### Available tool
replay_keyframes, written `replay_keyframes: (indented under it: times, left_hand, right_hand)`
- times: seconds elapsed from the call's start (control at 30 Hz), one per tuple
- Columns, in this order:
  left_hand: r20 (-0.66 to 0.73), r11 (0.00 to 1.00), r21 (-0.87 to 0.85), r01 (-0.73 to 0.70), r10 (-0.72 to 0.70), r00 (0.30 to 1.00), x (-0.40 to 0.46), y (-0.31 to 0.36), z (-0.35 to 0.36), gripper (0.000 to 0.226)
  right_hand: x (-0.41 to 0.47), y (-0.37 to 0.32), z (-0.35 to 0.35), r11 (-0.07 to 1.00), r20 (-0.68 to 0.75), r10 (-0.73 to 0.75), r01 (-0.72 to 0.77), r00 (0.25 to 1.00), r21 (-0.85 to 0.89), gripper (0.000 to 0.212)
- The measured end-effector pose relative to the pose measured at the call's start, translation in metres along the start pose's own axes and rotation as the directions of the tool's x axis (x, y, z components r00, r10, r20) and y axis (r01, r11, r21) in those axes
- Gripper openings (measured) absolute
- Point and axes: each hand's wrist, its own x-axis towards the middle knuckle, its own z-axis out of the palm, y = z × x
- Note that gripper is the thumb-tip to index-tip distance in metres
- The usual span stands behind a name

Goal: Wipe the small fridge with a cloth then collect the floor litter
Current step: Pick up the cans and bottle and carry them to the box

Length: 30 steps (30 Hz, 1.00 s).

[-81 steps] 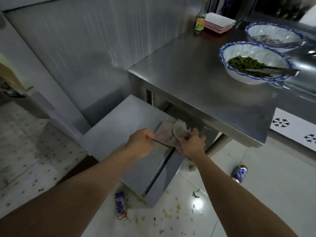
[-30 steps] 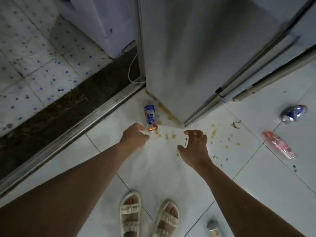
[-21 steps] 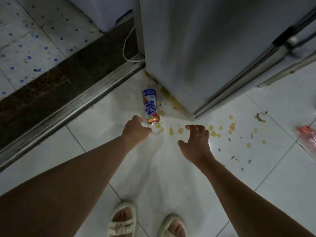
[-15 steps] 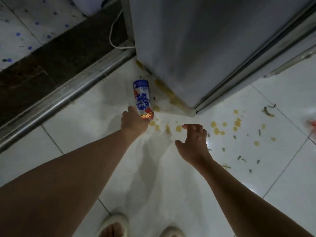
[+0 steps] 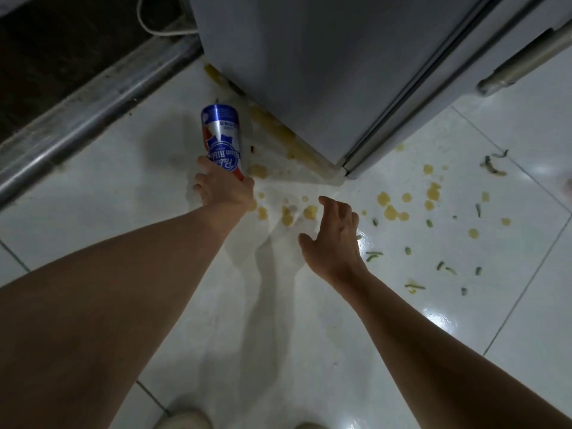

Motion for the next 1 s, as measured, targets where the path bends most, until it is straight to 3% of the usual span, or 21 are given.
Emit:
replay_keyframes:
  times: [0.47,0.7,1.0]
  left_hand:
    - [0.235,0.997,-0.006,-0.082,0.081,0.969,-0.158,0.009,-0.139,0.087]
    - [0.422,0.982,0.036,-0.186,0.154,0.893,-0.261,0.041,-0.191,0.085]
    - [0.614,0.901,0.141,-0.41,0.245,0.751,-0.377,0.053,-0.172,0.087]
  right_hand:
    - [-0.14,-0.05,-0.103,0.995,0.038,0.103,-0.102,0.994,-0.013,0.069]
    - [-0.229,-0.049,-0.173,0.947,0.016,0.283,-0.282,0.959,0.152,0.07]
    - [-0.329,0.025,-0.225,0.803,-0.047,0.556,-0.522,0.83,0.286,0.064]
